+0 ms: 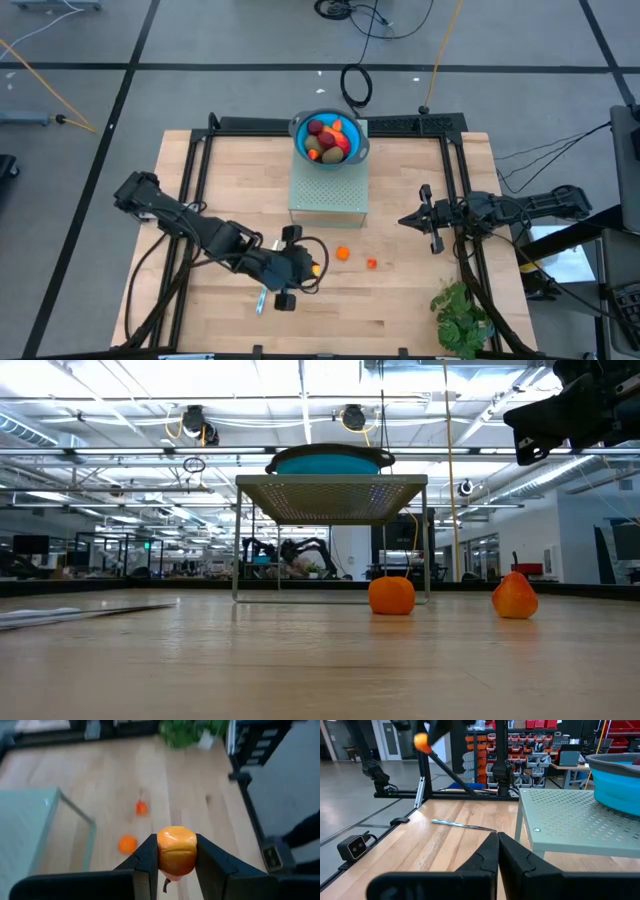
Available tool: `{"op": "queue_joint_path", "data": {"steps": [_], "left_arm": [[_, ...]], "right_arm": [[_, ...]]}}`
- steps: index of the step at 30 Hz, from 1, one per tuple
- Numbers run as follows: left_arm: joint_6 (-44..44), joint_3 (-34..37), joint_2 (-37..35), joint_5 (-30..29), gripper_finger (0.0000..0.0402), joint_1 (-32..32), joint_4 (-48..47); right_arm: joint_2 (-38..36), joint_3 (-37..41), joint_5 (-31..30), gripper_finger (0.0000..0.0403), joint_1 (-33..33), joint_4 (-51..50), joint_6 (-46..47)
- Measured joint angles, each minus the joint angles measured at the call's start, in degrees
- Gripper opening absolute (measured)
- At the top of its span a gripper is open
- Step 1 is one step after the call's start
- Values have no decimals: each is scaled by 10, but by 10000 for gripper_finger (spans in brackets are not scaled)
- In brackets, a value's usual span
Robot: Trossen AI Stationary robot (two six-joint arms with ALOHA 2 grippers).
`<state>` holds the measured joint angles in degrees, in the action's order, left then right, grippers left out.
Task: Pick & Place Fruit
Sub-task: Put the left Peach into the blue strainer bowl on the shelf
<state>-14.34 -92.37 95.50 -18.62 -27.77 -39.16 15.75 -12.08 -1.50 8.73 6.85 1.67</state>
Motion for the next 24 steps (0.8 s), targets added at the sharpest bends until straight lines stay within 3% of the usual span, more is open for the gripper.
{"op": "queue_joint_path", "data": {"steps": [8,17,20,24], "left_arm": [[57,-3,0,-1,93,0,105],[67,-3,0,-1,93,0,122],[92,-3,0,-25,93,0,115],[197,-3,0,-98,93,0,97]], "right_arm": [[0,0,0,0,0,-2,0],[0,0,0,0,0,-2,0],[0,0,0,0,0,-2,0],[0,0,0,0,0,-2,0]]}}
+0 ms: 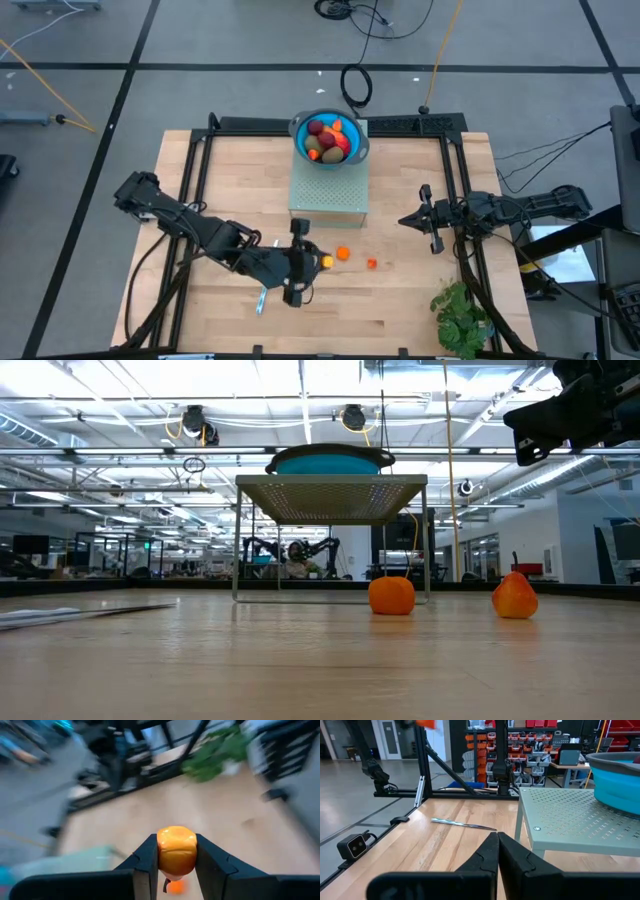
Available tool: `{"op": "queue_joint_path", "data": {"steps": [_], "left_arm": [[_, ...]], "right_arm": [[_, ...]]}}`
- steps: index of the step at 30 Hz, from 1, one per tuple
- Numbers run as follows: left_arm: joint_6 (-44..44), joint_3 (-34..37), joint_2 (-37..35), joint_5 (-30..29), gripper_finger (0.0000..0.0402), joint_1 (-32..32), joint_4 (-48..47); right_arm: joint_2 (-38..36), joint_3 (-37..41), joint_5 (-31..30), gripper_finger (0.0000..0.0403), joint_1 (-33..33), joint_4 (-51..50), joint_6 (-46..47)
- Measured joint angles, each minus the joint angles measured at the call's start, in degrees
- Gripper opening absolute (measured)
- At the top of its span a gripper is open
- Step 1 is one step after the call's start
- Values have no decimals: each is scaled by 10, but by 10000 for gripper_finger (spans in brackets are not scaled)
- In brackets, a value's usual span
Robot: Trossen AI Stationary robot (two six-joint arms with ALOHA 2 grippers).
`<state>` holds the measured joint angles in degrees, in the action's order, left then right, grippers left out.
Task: Pick & Place Fruit
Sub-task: Put the left Peach into the blue strainer bowl on the shelf
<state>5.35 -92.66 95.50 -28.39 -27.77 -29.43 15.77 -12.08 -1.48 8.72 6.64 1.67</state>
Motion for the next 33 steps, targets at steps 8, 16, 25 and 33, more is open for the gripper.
{"op": "queue_joint_path", "data": {"steps": [8,16,25,33], "left_arm": [[223,0,0,-185,93,39,-5],[366,0,0,-212,93,133,-5],[380,0,0,-200,93,254,-4],[333,0,0,-99,93,341,-4]], "right_arm": [[0,0,0,0,0,0,0],[0,0,0,0,0,-1,0],[0,0,0,0,0,-1,0],[0,0,0,0,0,-1,0]]}}
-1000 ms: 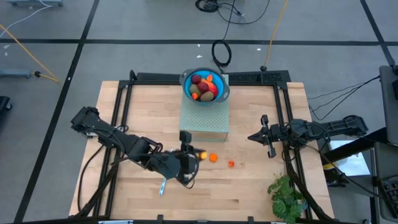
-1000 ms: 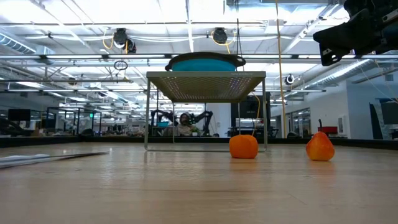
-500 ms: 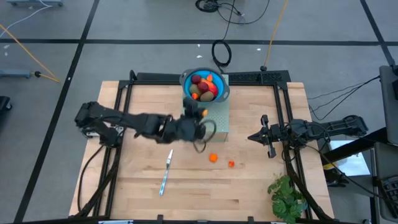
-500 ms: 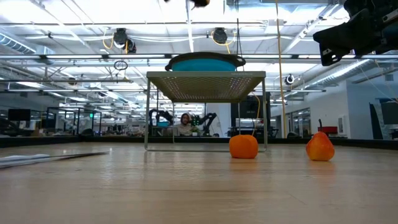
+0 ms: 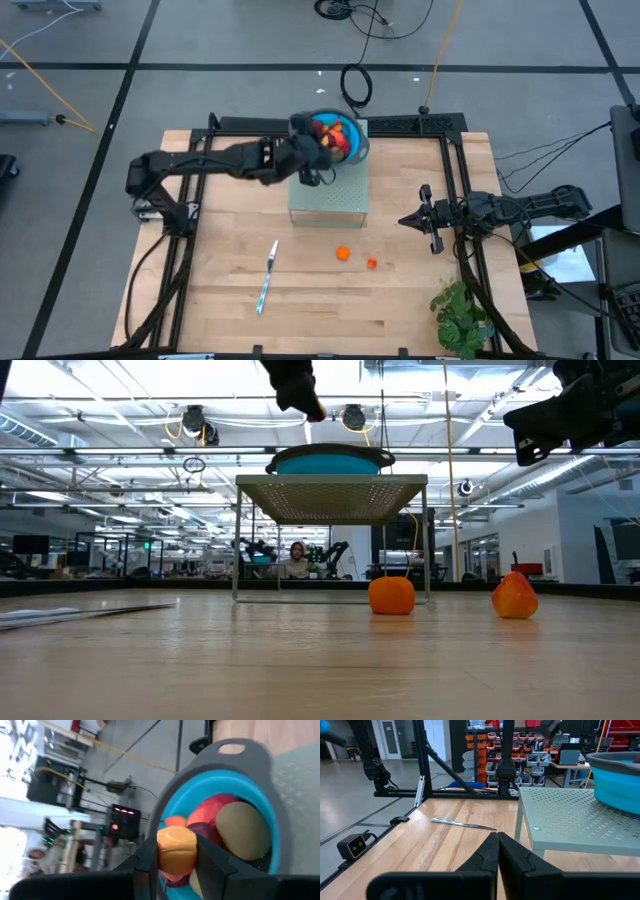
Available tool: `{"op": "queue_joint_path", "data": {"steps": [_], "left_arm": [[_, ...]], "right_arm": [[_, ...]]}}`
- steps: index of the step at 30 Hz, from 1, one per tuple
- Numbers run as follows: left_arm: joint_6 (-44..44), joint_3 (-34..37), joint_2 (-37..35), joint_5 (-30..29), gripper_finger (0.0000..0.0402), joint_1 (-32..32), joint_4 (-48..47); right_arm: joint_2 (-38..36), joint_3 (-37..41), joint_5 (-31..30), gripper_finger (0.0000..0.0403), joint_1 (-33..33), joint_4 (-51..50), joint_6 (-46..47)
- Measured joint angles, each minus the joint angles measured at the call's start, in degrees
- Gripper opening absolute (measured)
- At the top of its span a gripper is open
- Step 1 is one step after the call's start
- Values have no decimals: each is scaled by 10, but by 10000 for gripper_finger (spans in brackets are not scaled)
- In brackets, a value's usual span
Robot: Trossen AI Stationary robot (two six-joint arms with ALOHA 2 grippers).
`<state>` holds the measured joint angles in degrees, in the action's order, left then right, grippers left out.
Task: Pick & Place Fruit
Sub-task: Put the left Peach into the blue strainer bowl on the shelf
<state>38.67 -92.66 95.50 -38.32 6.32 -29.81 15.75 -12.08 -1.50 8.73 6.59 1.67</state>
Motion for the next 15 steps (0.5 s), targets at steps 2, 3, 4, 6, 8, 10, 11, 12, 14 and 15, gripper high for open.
{"op": "queue_joint_path", "data": {"steps": [2,3,4,6,8,10,11,12,14,15], "left_arm": [[-19,0,0,20,93,18,0],[-28,0,0,29,93,26,0],[-36,0,0,37,93,34,0],[-49,0,0,54,93,49,-1],[-60,0,0,72,93,62,0],[-65,0,0,91,93,76,-1],[-66,0,0,102,93,82,-1],[-67,0,0,112,93,88,-1],[-68,0,0,132,93,98,0],[-73,0,0,142,93,104,0]], "right_arm": [[0,0,0,0,0,0,0],[0,0,0,0,0,0,0],[0,0,0,0,0,0,0],[0,0,0,0,0,0,0],[0,0,0,0,0,0,0],[0,0,0,0,0,0,0],[0,0,0,0,0,0,0],[0,0,0,0,0,0,0],[0,0,0,0,0,0,0],[0,0,0,0,0,0,0]]}}
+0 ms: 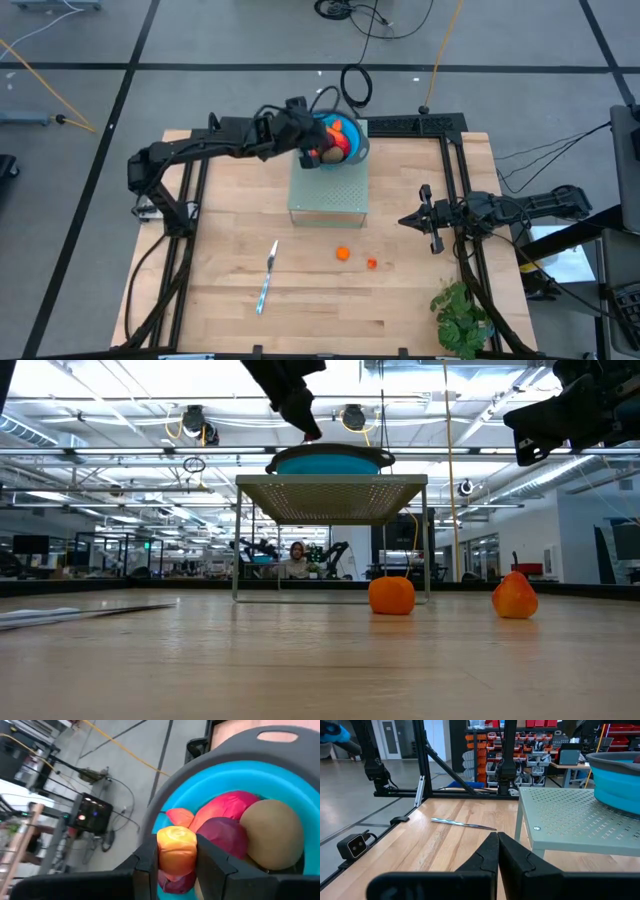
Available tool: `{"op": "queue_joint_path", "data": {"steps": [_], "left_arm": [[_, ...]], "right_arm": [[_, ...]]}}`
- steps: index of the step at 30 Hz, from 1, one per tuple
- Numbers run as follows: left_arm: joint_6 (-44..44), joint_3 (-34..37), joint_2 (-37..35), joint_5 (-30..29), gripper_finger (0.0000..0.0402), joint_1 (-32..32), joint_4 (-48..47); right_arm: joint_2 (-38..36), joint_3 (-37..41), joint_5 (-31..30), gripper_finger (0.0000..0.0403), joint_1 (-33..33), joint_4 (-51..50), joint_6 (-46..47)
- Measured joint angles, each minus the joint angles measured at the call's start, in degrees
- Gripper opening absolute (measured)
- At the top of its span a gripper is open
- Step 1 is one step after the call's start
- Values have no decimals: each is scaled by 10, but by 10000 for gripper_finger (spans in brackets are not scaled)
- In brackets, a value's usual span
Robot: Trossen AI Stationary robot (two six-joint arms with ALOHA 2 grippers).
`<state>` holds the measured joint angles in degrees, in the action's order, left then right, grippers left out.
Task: Pick & Place Fruit
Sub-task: Put the left Peach into the blue strainer bowl on the shelf
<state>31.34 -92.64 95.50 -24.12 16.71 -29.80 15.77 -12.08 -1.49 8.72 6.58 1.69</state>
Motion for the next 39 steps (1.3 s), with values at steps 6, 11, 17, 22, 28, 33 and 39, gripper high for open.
{"op": "queue_joint_path", "data": {"steps": [6,11,17,22,28,33,39], "left_arm": [[-97,0,0,89,93,32,3],[-204,0,0,133,93,46,18],[-279,0,0,183,93,56,46],[-302,0,0,183,93,58,46],[-301,0,5,183,93,58,75],[-300,0,21,194,93,62,119],[-319,0,47,182,93,66,141]], "right_arm": [[0,0,0,0,0,0,0],[0,0,0,0,0,0,0],[0,0,0,0,0,0,0],[0,0,0,0,0,0,0],[0,0,0,0,0,0,0],[0,0,0,0,0,0,4],[0,0,0,0,0,0,6]]}}
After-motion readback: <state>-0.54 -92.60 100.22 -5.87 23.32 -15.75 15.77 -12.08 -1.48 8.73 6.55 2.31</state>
